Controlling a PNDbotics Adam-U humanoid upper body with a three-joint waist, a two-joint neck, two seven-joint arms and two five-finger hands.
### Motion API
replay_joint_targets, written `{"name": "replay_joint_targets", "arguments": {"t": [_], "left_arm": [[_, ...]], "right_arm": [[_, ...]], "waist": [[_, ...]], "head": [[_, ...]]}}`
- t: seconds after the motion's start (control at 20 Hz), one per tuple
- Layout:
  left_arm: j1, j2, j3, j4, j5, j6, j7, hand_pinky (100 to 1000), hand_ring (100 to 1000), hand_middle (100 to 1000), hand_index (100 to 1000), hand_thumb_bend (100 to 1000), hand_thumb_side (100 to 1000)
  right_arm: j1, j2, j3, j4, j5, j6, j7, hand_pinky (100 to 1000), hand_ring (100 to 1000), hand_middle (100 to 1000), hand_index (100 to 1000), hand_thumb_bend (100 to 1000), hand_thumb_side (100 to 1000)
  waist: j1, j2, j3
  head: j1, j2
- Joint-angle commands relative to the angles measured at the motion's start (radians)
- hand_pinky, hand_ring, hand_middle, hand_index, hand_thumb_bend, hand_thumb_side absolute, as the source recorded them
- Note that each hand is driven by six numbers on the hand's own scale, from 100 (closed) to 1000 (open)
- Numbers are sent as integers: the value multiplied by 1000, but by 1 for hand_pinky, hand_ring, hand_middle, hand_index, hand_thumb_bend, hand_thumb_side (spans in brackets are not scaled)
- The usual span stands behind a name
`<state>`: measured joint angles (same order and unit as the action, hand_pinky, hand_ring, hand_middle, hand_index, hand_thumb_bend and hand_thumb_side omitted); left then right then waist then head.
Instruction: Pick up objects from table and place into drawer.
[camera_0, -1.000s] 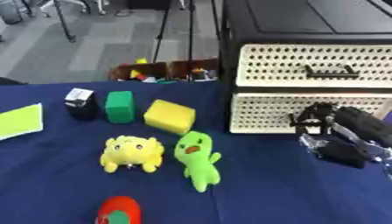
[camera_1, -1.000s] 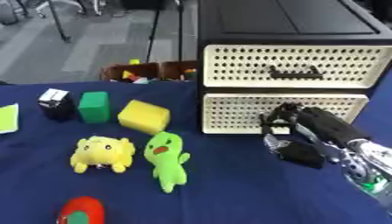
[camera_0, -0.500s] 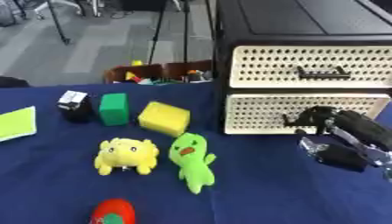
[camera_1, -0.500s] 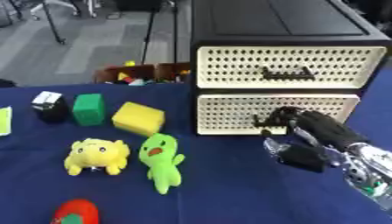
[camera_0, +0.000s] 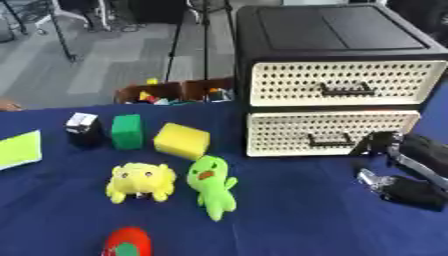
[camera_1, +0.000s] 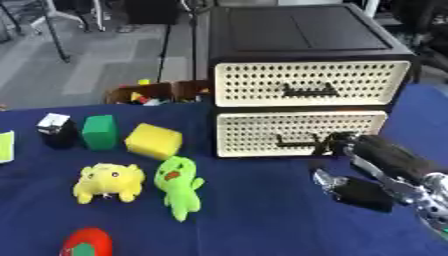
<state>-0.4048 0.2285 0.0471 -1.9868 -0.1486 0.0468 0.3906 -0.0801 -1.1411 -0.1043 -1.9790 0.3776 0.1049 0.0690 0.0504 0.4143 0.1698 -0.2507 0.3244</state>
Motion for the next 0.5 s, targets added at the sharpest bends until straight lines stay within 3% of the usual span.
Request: {"name": "replay_joint_targets", "arguments": {"t": [0.05,0.25,0.5], "left_arm": [[-2,10,14,-13,-10,1,7,341,537,568,812,287,786],[4,5,23,-13,-17,0,18,341,537,568,812,288,784],[2,-6,36,-13,-31,-13,38,346,539,571,816,298,780]], "right_arm": [[-22,22,-66,-21,-38,-50,-45,532,655,688,768,100,1000],[-68,107,-163,-21,-100,-113,-108,426,538,581,710,100,1000],[-161,218,-275,-21,-173,-186,-182,295,485,532,709,100,977]], "waist": [[1,-31,-7],[12,-36,-17],[28,-42,-19]], "head": [[19,11],[46,20],[78,36]]}}
